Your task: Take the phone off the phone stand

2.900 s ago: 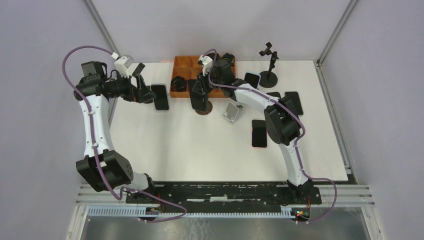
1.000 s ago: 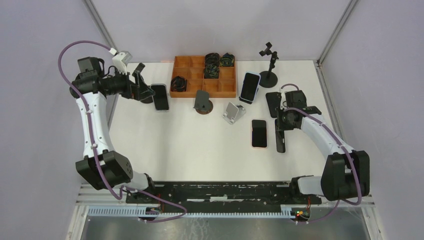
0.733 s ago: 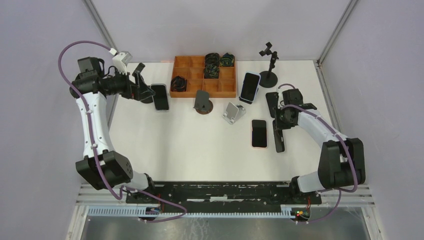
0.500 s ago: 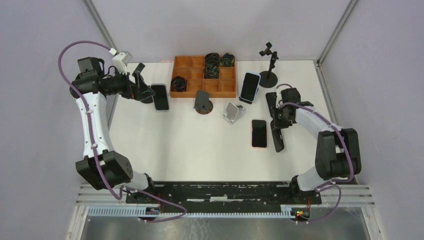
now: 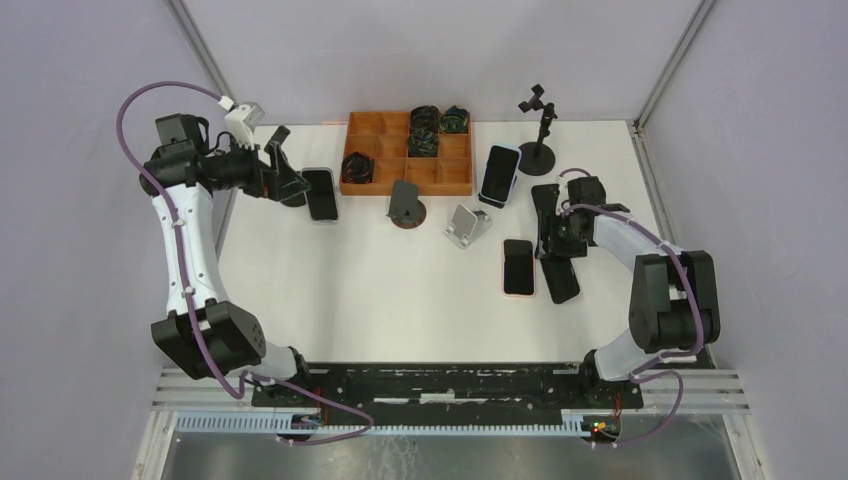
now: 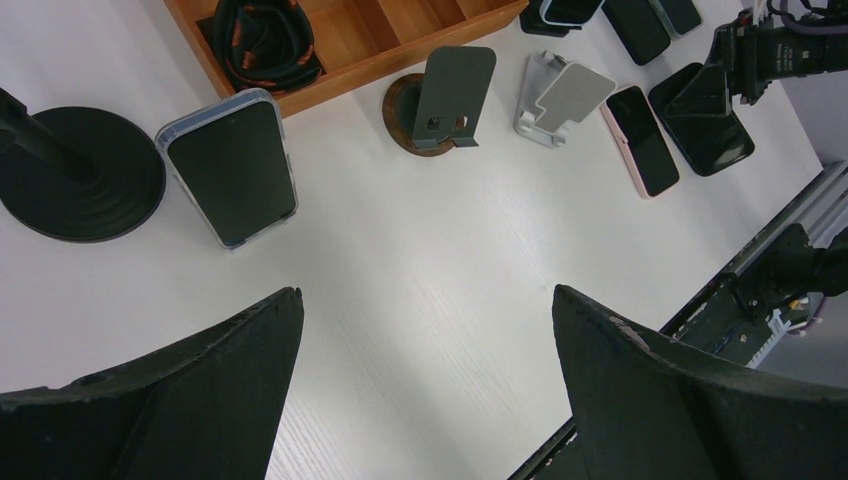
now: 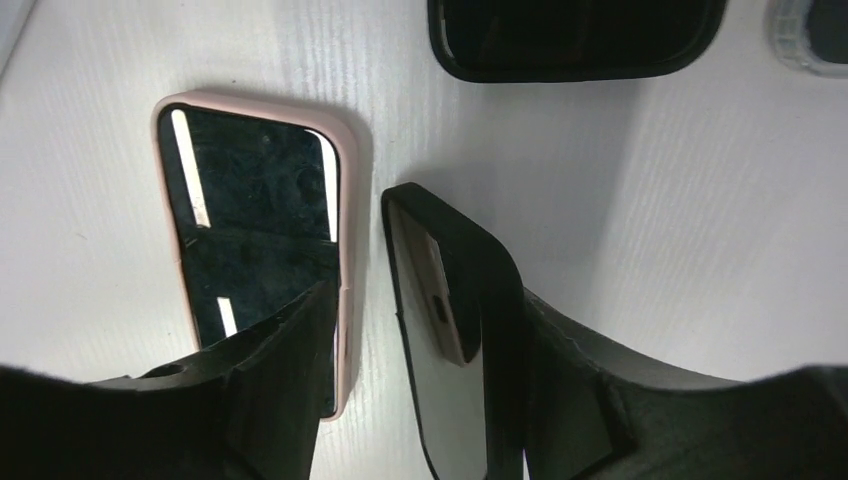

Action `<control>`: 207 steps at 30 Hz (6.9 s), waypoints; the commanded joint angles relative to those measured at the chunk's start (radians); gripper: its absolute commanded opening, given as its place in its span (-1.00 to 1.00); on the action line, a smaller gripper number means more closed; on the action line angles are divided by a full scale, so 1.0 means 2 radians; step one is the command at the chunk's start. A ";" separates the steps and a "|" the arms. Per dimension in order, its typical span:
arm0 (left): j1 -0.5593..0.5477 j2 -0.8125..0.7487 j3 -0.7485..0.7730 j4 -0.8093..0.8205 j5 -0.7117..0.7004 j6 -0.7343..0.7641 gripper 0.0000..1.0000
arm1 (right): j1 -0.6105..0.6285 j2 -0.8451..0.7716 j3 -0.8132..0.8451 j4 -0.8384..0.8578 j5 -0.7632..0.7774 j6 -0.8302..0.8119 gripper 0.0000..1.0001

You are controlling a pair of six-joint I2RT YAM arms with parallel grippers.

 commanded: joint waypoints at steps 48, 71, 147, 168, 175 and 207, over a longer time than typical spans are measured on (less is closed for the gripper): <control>0.002 0.007 0.036 -0.039 0.030 0.012 1.00 | 0.029 0.113 0.228 0.231 -0.144 -0.002 0.91; 0.002 0.012 0.036 -0.046 0.031 0.019 1.00 | 0.042 0.110 0.206 0.335 -0.170 0.001 -0.62; 0.002 0.052 0.068 -0.061 0.042 0.050 1.00 | 0.000 -0.021 0.045 -0.056 0.282 -0.096 -1.00; 0.002 0.056 0.071 -0.059 0.040 0.047 1.00 | -0.030 -0.008 0.006 0.019 0.286 -0.092 -0.80; 0.002 0.057 0.068 -0.058 0.041 0.043 1.00 | -0.049 -0.014 0.012 0.028 0.286 -0.086 -0.25; 0.002 0.049 0.061 -0.050 0.034 0.041 1.00 | -0.079 0.054 0.029 0.049 0.306 -0.061 0.49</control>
